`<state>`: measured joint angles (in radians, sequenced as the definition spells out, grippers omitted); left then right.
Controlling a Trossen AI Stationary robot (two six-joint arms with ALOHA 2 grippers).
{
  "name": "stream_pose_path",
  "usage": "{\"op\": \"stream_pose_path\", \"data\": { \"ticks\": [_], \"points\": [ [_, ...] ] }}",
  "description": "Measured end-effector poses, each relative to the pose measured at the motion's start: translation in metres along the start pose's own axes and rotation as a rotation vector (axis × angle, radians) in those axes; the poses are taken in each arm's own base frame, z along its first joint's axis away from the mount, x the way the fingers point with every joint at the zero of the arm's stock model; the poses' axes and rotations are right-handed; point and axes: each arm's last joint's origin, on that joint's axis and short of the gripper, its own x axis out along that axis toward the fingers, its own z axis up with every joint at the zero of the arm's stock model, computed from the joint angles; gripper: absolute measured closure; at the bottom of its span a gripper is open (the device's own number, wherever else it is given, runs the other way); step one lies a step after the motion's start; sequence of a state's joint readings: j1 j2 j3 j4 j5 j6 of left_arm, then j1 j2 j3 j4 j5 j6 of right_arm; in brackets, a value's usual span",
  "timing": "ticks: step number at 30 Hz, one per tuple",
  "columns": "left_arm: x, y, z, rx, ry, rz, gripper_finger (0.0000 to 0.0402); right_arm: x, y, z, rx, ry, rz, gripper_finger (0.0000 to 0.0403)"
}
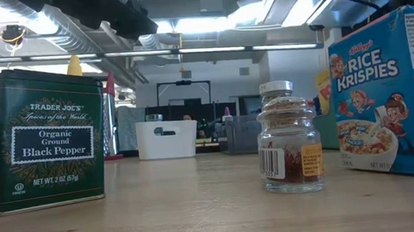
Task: Pick & Place Kitchen Items
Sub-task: Put the yellow cereal box into the green bin
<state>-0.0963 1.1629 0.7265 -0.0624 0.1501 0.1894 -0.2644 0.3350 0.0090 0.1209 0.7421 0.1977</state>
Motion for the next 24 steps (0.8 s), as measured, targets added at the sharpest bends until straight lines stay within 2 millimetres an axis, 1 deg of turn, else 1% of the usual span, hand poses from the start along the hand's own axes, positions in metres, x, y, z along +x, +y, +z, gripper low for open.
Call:
{"op": "stream_pose_path", "data": {
  "ticks": [6,14,19,24],
  "points": [
    [0.0,0.0,0.0,0.0,0.0,0.0,0.0169,0.007,-0.002,0.0,-0.044,0.024,0.029,0.026],
    [0.0,0.0,0.0,-0.001,0.0,0.0,0.0168,0.016,-0.006,-0.002,-0.046,0.063,0.054,0.026],
    [0.0,0.0,0.0,-0.002,0.0,0.0,0.0167,0.019,-0.008,-0.003,-0.036,0.078,0.032,0.026],
    [0.0,0.0,0.0,-0.002,0.0,0.0,0.0168,0.021,-0.007,-0.003,-0.053,0.077,0.058,0.0257]
  ]
}}
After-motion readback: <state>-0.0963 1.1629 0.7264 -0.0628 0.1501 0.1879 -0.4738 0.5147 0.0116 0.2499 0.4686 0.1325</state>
